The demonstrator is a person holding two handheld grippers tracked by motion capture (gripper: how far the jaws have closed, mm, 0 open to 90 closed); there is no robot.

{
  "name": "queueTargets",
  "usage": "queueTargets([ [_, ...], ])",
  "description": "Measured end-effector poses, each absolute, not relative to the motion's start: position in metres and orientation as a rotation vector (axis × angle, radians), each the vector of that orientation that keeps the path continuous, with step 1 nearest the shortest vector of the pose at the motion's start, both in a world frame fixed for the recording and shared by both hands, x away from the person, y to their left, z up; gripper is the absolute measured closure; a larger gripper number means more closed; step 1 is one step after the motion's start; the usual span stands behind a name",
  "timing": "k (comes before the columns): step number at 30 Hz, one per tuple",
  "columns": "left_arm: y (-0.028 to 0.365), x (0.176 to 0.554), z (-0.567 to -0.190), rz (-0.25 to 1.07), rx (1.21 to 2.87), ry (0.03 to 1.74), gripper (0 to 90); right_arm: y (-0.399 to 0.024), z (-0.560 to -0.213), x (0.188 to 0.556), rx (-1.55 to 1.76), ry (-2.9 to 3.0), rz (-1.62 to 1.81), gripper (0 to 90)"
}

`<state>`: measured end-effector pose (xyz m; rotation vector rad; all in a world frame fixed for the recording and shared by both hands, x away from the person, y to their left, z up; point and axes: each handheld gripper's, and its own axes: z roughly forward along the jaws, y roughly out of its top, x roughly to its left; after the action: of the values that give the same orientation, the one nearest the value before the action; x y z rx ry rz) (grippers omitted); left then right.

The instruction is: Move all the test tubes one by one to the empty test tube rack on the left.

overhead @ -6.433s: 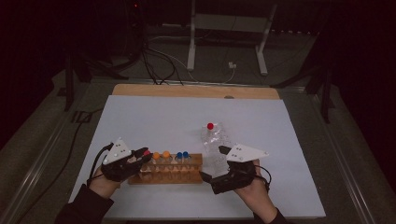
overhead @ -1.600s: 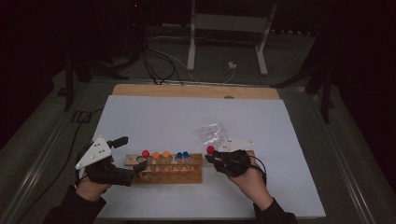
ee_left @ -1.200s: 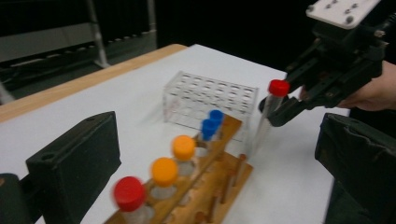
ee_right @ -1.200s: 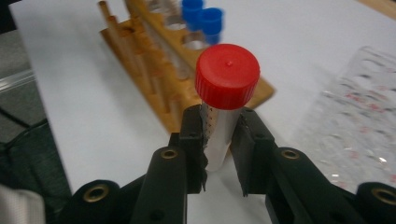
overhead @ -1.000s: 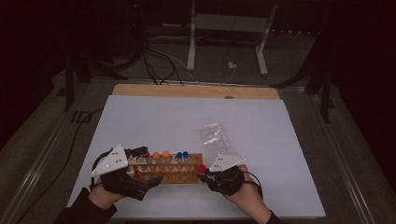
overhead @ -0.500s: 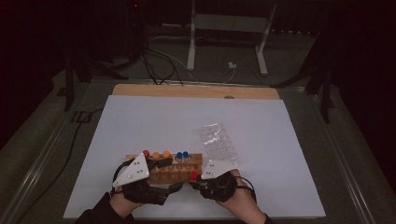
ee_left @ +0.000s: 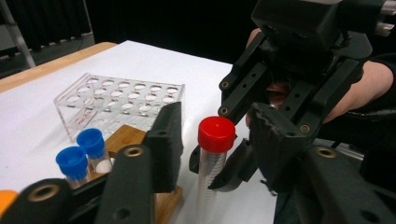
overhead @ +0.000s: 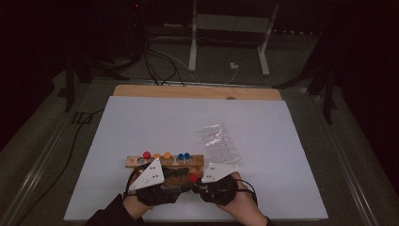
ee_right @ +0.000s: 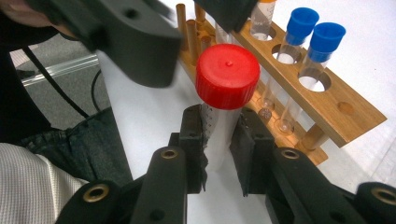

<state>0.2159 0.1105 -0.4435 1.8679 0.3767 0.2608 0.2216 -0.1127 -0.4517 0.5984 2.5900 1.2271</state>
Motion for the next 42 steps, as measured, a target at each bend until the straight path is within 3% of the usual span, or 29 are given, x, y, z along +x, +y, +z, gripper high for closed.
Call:
queueTargets([
  [16,0.100,0.220,-0.450,0.263,1.909,0.349,70.3,-0.112,-0.450,0.220,0.588,2.596,1.242,74.8],
  [29,0.102,0.221,-0.447,0.271,1.906,0.352,71.9,-0.114,-0.451,0.222,0.589,2.575,1.282,73.7],
  [33,0.105,0.222,-0.444,0.274,1.900,0.358,71.9,-0.115,-0.451,0.223,0.598,2.564,1.248,59.4],
  [42,0.120,0.222,-0.430,0.328,1.872,0.388,71.9,-0.130,-0.447,0.228,0.640,2.490,1.274,47.4],
])
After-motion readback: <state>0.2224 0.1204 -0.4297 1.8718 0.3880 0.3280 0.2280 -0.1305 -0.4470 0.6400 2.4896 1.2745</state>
